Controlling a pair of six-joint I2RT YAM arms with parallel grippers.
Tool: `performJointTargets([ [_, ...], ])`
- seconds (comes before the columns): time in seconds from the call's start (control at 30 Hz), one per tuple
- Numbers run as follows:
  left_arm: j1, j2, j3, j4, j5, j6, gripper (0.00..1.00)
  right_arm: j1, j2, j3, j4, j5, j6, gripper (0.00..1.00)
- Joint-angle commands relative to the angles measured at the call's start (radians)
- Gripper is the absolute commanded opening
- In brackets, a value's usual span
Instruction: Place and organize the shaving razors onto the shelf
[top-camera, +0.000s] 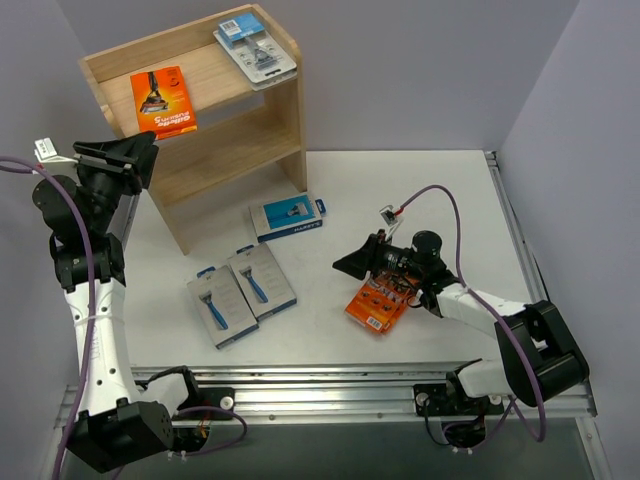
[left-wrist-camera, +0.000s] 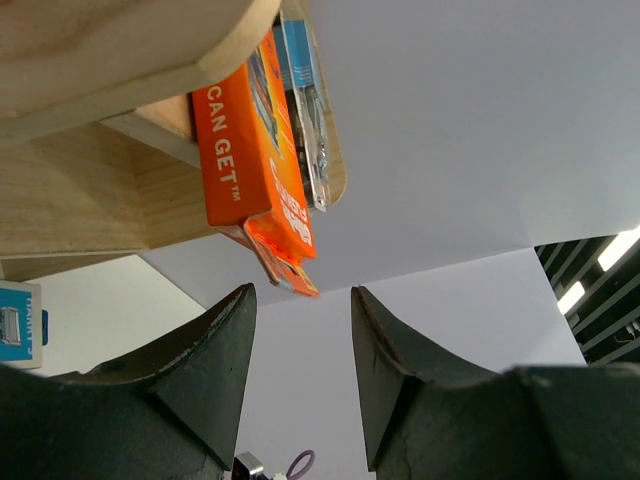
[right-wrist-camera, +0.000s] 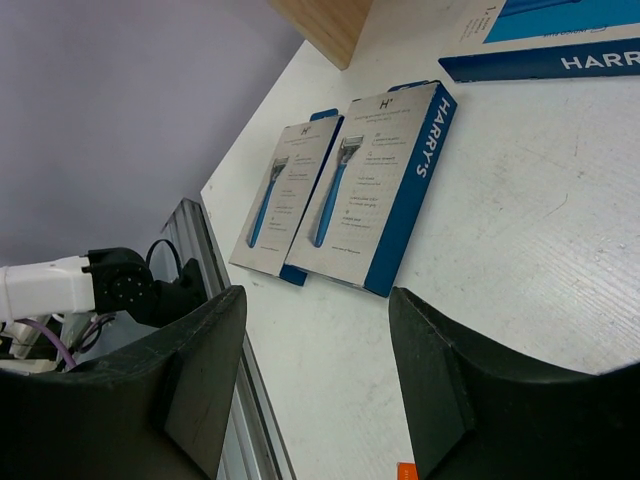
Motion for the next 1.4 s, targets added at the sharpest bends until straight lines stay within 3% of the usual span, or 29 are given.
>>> performJointTargets([
  [0.0,0.011,0.021,0.060,-0.045,0.019,0.019,0.52,-0.007,0.008,0.034,0.028,-0.008,-0.021,0.54],
  [0.57,0.014,0.081,0.080,0.019,0.016,0.010,0.49,-0.016,0.042,0.031,0.046,-0.006,-0.019,0.54],
  [1.27,0.014,0.090,0.057,0.122,-0.022,-0.056,0.21,-0.019,0.060,0.025,0.052,-0.015,-0.015,0.52],
  [1.37,0.012,0.079,0.045,0.131,-0.038,-0.063,0.09,-0.019,0.065,0.023,0.051,-0.017,-0.015,0.51],
])
